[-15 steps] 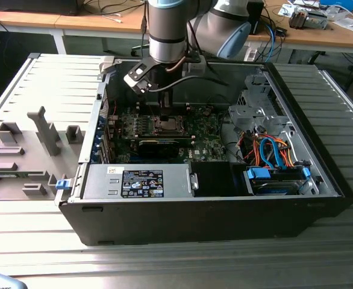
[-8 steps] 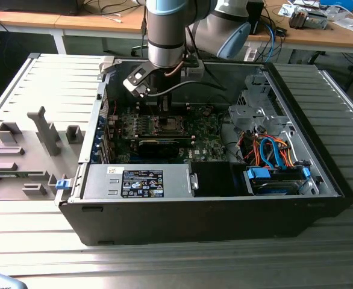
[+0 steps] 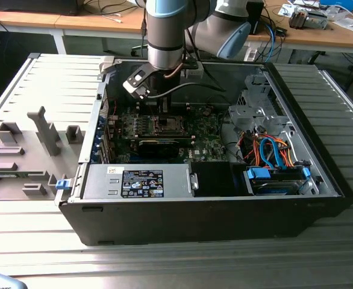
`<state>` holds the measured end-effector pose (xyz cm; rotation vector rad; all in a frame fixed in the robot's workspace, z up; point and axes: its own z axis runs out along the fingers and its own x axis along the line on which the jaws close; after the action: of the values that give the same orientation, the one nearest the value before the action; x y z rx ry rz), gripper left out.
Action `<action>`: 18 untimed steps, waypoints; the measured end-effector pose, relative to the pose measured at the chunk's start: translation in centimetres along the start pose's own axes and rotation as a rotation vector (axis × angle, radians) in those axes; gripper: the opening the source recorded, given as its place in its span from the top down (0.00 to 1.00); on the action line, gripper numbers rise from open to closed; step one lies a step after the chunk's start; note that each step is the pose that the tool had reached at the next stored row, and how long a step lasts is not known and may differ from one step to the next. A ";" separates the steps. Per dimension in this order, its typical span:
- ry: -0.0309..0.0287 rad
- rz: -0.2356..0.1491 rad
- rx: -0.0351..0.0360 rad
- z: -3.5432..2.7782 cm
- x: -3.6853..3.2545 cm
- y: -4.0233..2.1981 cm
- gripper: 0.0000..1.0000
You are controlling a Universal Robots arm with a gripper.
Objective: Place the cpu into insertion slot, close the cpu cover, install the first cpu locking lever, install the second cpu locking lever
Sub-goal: 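Close the cpu cover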
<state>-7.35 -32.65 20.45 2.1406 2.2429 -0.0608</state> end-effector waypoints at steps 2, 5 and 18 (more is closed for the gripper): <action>0.0001 0.000 0.0001 -0.02 -0.02 0.44 0.89; 0.0010 -0.001 0.0033 -0.13 -0.06 1.22 0.89; 0.0007 -0.001 0.0153 -2.03 -0.22 2.32 0.89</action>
<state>-5.03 -32.64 22.48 2.1473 2.2514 -0.0775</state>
